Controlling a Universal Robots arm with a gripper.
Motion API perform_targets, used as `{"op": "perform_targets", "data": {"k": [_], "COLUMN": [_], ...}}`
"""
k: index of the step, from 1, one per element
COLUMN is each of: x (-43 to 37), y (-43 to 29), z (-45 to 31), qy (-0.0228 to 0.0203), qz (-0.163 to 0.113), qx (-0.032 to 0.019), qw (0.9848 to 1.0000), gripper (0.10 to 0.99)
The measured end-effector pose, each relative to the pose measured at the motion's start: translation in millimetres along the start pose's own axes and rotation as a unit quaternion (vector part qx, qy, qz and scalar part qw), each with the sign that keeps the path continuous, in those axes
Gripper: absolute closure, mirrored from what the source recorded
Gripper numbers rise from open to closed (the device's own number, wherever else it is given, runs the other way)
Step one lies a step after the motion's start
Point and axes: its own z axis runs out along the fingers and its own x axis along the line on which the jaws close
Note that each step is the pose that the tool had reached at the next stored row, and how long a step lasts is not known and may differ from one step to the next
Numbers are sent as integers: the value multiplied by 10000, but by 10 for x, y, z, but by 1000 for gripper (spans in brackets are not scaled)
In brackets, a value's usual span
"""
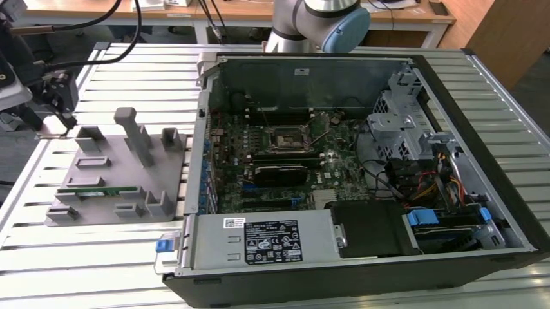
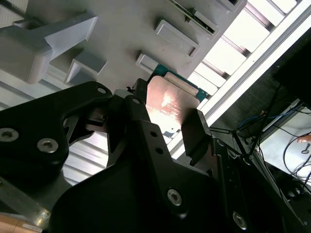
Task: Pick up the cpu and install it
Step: 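Pick up the cpu and move it towards the insertion slot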
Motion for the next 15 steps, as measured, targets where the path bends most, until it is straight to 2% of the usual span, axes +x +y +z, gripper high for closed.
{"op": "perform_targets", "data": {"k": [15], "x": [0], "y": [3], "z": [-53], "qy": [0], "qz": [0], "qx": [0], "qw": [10000], "gripper": [557]}}
